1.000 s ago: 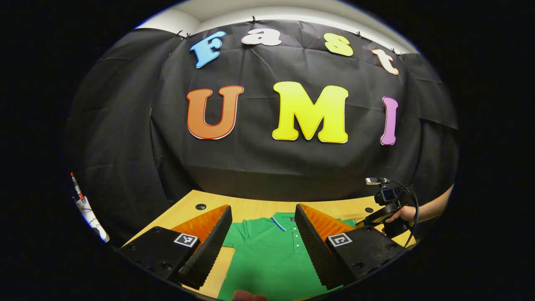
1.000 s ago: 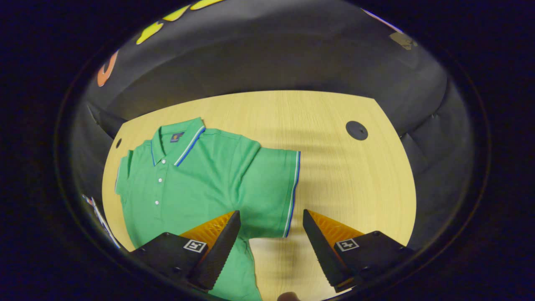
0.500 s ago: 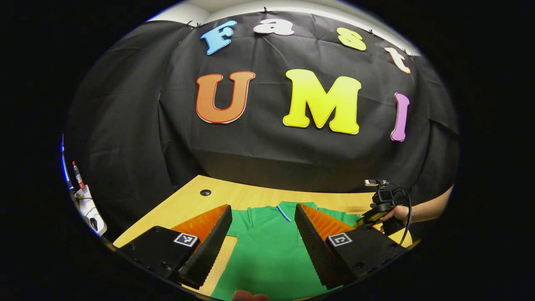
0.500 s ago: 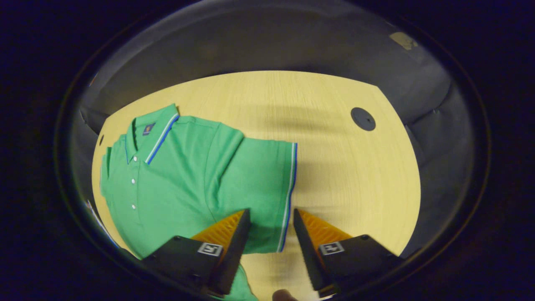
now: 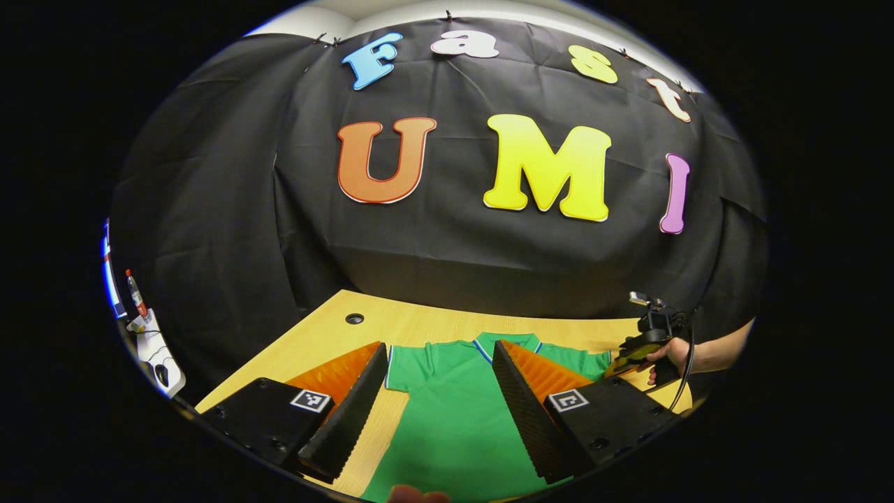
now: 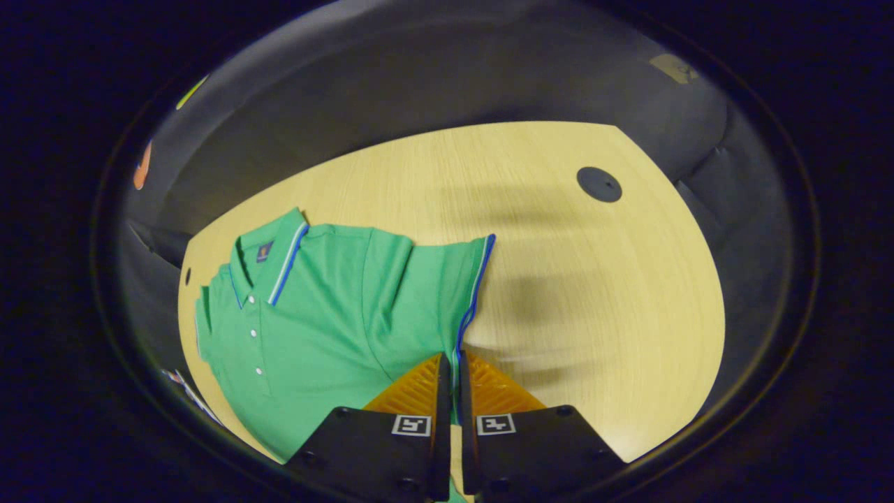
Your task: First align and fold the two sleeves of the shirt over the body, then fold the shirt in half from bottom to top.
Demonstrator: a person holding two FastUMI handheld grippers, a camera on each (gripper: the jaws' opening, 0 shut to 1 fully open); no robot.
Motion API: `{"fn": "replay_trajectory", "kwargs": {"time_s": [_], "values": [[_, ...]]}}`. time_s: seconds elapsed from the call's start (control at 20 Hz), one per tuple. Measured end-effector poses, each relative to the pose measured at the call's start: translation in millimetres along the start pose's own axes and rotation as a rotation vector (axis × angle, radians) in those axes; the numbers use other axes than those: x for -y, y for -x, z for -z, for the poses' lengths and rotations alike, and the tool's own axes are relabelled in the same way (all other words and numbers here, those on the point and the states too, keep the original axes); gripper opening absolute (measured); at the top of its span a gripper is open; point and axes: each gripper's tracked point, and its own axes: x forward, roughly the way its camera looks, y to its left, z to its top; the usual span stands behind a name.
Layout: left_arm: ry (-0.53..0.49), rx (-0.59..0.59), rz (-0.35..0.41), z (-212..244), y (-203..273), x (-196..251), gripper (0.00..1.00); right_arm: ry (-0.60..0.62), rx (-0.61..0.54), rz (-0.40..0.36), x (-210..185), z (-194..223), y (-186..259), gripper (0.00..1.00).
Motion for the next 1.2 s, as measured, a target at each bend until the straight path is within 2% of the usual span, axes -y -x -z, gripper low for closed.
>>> {"fn": "replay_trajectory", "kwargs": {"time_s": [0.4, 0.7, 1.05, 1.1, 1.2], "values": [[0.026, -0.017, -0.007, 4.6, 11.2, -17.3, 0.97, 0.091, 0.105, -0.026, -60.9, -10.3, 45.3, 0.09], [0.028, -0.036, -0.053, 9.5, 28.2, -53.6, 0.97, 0.103, 0.080, -0.094, -136.1, 9.9, 37.3, 0.09], [0.069, -0.084, -0.105, 23.0, 40.5, -87.2, 0.97, 0.091, 0.037, -0.127, -184.9, 24.7, 12.0, 0.09], [0.071, -0.086, -0.109, 23.5, 41.3, -91.6, 0.97, 0.084, 0.034, -0.144, -192.7, 27.1, 8.7, 0.03], [0.074, -0.089, -0.110, 24.0, 42.5, -96.8, 0.97, 0.059, 0.034, -0.179, -204.2, 28.4, 12.5, 0.30]]}}
